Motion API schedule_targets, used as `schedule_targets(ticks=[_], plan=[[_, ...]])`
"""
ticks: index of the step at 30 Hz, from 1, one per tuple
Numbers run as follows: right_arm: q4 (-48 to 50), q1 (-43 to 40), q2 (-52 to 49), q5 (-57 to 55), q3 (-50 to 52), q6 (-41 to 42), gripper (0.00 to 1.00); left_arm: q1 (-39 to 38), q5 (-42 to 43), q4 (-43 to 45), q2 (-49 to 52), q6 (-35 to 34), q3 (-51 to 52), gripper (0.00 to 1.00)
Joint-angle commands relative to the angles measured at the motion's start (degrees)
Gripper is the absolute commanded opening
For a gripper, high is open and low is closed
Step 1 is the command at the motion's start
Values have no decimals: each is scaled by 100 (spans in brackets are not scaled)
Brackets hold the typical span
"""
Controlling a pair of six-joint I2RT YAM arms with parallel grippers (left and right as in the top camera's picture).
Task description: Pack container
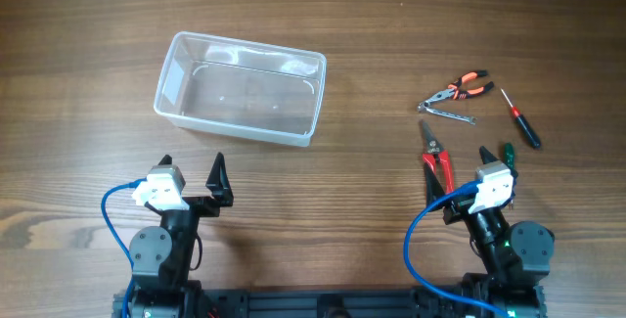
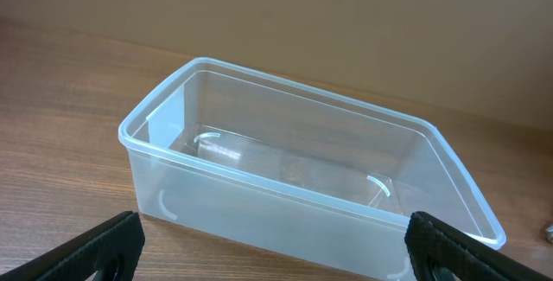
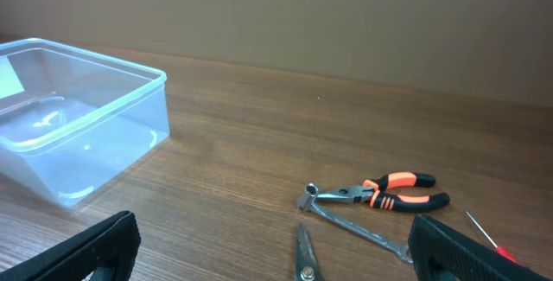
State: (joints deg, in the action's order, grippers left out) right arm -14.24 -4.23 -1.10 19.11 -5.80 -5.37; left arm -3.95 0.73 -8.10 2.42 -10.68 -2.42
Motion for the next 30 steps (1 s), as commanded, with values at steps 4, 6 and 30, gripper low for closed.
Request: schedule_targets(ticks=[4, 6, 30], plan=[[31, -17, 94, 44, 15, 87, 100, 33, -15, -2, -9, -68, 28, 100], [31, -17, 94, 44, 15, 85, 100, 33, -15, -2, -9, -68, 26, 100], [254, -17, 94, 1067, 13, 1471, 100, 33, -15, -2, -9, -68, 26, 100]])
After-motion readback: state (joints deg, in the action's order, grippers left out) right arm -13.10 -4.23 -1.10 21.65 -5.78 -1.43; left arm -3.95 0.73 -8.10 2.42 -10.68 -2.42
